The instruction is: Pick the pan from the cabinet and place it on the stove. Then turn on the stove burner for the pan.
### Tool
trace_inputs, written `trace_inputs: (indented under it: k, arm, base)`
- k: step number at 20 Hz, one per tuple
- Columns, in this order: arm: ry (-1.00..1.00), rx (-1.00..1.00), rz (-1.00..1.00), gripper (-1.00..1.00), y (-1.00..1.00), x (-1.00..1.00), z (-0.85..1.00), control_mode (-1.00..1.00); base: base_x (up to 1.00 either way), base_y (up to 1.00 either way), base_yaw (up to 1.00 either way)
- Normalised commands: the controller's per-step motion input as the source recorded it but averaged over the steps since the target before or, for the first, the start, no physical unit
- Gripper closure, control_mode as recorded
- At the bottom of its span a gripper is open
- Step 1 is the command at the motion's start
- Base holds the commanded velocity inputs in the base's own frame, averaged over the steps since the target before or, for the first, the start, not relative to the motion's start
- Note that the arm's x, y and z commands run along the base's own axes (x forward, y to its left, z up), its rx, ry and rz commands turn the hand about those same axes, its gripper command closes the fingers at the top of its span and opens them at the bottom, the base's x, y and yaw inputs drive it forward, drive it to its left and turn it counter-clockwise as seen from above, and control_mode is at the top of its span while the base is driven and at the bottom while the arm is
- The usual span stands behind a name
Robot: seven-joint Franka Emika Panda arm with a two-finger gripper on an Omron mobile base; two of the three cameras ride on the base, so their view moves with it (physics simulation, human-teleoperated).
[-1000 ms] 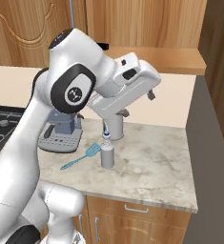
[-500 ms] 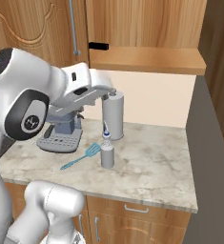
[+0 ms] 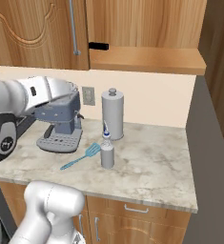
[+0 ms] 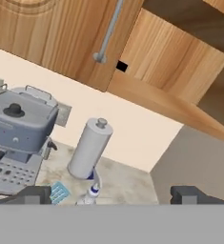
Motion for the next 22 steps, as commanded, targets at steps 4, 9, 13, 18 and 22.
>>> trace_inputs:
  k: [4,9,13,18,22]
  arm:
    - [-0.27,0.11,0.15,-1.0,0.77,0.0,0.17,-1.0]
    - [-0.27,0.12,0.15,-1.0,0.59,0.07,0.31,-1.0]
    - [-0.26,0.15,0.13,-1.0,0.31,0.24,0.44,-1.0]
    - [-0.22,0.09,0.06,-1.0,0.02,0.13,0.48,-1.0]
    - [-0.09,0.05,0.0,-1.0,-0.03,0.13,0.43,-1.0]
  base:
    - [0.0,0.0,0.0]
    - [0.0,0.0,0.0]
    - [0.0,0.0,0.0]
    - [0.0,0.0,0.0]
    - [0.0,0.0,0.0]
